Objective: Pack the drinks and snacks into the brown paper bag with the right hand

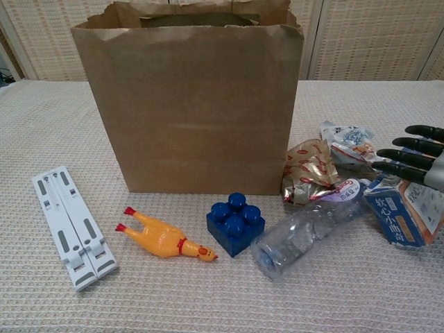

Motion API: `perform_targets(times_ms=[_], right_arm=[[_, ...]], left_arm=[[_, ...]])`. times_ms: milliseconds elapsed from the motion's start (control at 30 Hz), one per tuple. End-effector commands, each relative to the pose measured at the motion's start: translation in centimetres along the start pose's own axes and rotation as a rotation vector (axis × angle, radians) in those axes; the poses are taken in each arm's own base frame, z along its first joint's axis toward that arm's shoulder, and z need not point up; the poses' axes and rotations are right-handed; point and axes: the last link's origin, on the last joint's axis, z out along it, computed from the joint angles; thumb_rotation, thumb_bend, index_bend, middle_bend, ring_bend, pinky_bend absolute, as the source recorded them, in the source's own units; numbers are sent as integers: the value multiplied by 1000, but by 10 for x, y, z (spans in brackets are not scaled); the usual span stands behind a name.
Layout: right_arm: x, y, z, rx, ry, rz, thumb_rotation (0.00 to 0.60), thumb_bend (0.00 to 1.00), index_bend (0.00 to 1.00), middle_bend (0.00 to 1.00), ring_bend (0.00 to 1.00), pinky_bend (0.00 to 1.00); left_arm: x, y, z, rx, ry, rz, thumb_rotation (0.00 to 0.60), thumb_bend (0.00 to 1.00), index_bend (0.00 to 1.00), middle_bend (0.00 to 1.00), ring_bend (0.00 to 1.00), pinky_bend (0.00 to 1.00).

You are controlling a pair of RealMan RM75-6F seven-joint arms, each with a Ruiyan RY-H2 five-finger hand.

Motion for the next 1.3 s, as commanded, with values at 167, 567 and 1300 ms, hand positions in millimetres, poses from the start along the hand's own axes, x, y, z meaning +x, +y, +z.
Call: perform_targets(times_ms=[167, 567, 1300], right_arm=[[-6, -20, 6, 3, -16, -46, 600, 0, 0, 0, 0, 0], [-3, -23, 13, -42, 32, -90, 600, 146, 0, 50, 23, 168], [-6, -22, 21, -12, -99, -55, 600, 157, 0, 79, 26, 120]], left_arm=[[0, 0, 0, -1, -2, -3, 600, 357, 18, 0, 0, 0], [0, 0, 0, -4, -5, -7, 600, 357, 17, 0, 0, 0], [0, -1, 0, -6, -5, -6, 600, 358, 16, 0, 0, 0]])
